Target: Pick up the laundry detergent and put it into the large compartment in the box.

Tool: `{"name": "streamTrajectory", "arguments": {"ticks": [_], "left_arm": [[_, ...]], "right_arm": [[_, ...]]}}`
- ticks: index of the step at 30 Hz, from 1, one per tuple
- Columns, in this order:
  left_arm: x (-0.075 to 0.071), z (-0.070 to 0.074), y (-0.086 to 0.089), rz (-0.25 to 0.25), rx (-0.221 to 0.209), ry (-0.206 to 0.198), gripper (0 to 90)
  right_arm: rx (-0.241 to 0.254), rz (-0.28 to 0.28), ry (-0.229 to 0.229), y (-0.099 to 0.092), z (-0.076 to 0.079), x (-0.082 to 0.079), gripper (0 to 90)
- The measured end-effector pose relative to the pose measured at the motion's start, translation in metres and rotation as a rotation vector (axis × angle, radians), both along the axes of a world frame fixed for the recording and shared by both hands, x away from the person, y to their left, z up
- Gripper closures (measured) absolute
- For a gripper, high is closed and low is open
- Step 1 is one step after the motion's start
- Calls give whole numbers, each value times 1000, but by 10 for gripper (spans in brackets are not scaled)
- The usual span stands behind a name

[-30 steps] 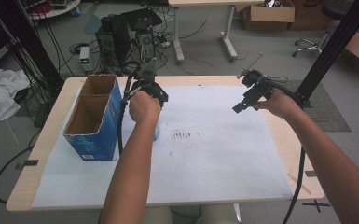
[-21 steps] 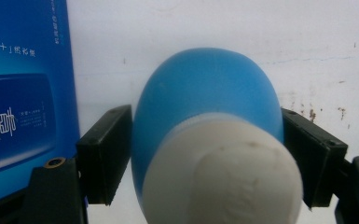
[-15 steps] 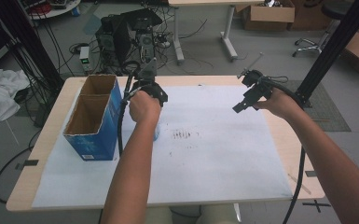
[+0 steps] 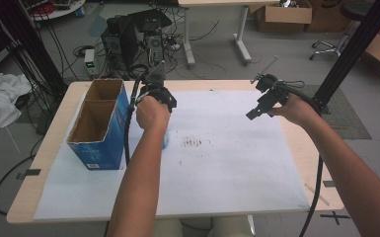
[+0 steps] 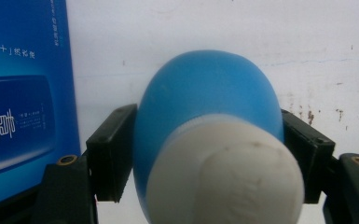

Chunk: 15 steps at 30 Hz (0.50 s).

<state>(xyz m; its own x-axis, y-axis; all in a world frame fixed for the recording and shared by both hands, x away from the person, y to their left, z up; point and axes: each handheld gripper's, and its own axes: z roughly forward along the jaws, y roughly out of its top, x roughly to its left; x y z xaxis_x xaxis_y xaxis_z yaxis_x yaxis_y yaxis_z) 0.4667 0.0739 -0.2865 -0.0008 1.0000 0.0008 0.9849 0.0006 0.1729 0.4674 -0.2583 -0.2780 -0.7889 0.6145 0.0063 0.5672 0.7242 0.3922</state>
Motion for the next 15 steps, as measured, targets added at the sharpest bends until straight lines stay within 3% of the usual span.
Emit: {"name": "streamTrajectory", "arguments": {"ticks": [15], "left_arm": [[-1,-4,2,0,-10,7,343]], "right_arm": [[-2,3,-1,0,0,0,168]]}}
